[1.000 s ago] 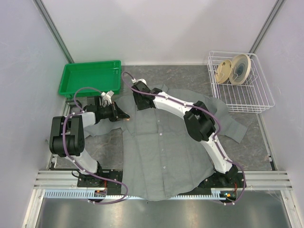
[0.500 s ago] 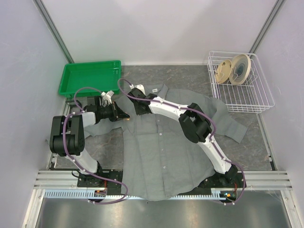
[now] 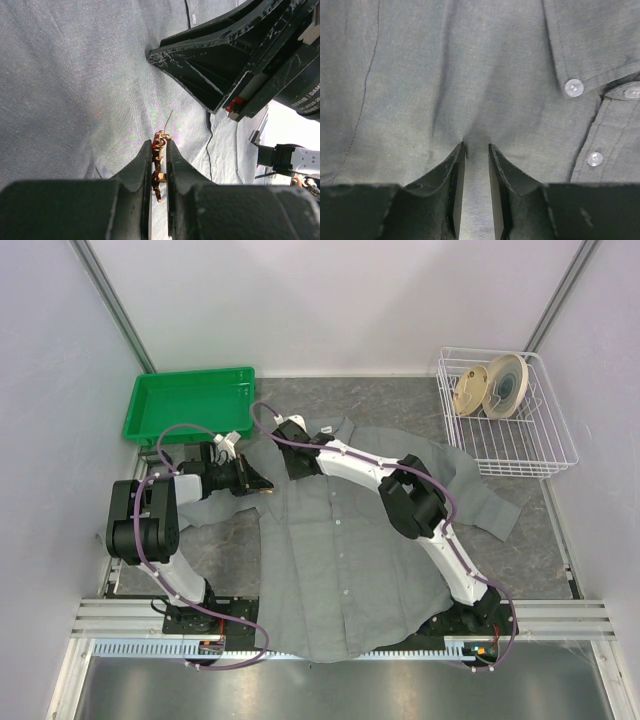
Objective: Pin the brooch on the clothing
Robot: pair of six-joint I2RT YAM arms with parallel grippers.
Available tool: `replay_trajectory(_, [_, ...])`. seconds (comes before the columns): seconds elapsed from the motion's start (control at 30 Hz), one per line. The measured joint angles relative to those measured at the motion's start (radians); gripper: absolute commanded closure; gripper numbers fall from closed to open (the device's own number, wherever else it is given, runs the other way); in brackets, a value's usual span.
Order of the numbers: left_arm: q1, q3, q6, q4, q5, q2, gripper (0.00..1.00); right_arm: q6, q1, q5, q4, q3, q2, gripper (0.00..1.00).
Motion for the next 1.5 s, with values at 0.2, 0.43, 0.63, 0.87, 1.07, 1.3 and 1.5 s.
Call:
replay_trajectory(0.2, [0.0,0.0,0.0,0.001,0.0,0.0,0.98,-0.006,-0.018,0.003,0.003,0.006,-0.002,0.67])
replay_trajectory(0.43, [0.0,0.0,0.0,0.001,0.0,0.0,0.98,0.002,-0.026,0.002,0.003,0.007,0.0,0.59])
replay_trajectory(0.63, [0.0,0.0,0.0,0.0,-0.001,0.004,0.98,0.006,-0.03,-0.003,0.01,0.018,0.018,0.64])
replay_trajectory(0.87, [-0.001,0.03,0.0,-0.004,-0.001,0.018,0.98,0.024,-0.039,-0.031,0.02,0.017,0.021,1.0])
replay_trajectory(1.07, [-0.006,0.053,0.0,-0.001,0.001,0.049,0.98,0.019,-0.05,-0.055,0.023,0.018,0.019,1.0])
replay_trajectory(1.3, [-0.035,0.075,-0.026,0.027,0.032,0.097,0.98,0.019,-0.069,-0.126,0.038,0.004,0.009,1.0])
replay_trajectory(1.5, [-0.044,0.115,-0.071,0.067,0.06,0.154,0.98,0.047,-0.098,-0.214,0.074,-0.031,-0.015,1.0])
